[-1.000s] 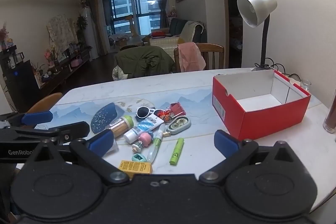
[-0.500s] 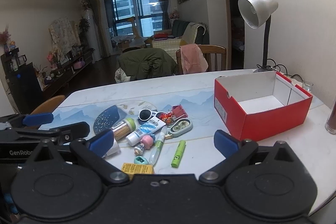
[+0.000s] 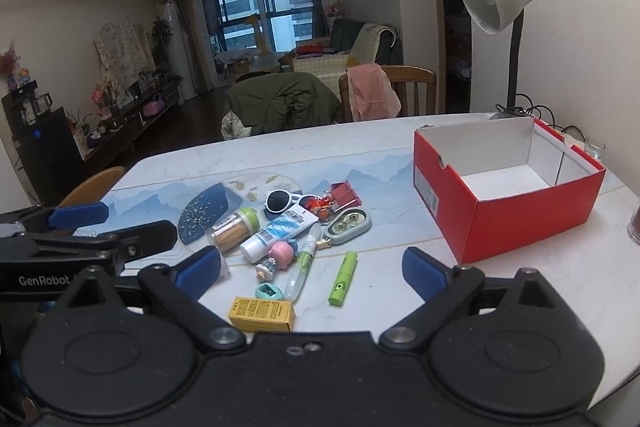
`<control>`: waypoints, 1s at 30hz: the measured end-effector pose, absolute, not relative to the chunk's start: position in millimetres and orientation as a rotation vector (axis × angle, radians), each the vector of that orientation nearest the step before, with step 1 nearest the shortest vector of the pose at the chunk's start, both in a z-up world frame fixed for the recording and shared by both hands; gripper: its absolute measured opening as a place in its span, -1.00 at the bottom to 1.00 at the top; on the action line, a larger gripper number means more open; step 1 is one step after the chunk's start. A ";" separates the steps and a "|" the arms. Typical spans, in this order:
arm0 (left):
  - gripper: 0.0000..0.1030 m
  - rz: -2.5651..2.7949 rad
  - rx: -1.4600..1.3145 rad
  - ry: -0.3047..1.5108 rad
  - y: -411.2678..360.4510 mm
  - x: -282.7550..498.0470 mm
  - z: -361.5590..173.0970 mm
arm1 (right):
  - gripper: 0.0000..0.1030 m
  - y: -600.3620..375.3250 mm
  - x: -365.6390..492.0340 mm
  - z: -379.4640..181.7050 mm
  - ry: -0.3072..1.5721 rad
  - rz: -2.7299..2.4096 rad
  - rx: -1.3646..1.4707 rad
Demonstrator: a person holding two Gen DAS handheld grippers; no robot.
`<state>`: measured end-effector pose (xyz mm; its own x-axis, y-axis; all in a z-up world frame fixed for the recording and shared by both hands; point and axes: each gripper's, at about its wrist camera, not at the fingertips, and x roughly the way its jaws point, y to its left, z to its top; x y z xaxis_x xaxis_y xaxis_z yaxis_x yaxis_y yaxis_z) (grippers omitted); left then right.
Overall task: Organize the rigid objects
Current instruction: 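Move both tools toward the scattered items on the mat, then grasp the clear blue-capped bottle with left tool while right tool grasps green lighter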
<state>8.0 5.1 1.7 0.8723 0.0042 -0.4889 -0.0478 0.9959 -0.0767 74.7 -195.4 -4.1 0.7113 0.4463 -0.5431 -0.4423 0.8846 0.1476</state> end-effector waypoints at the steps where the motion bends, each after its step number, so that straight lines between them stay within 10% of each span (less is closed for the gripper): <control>1: 1.00 0.026 -0.089 0.516 7.4 10.7 -0.1 | 0.78 -194.8 76.6 -4.9 0.609 0.491 0.007; 30: 0.99 0.087 -0.003 0.833 91.8 121.1 -134.8 | 0.44 -151.4 210.8 -119.4 0.946 0.402 -0.062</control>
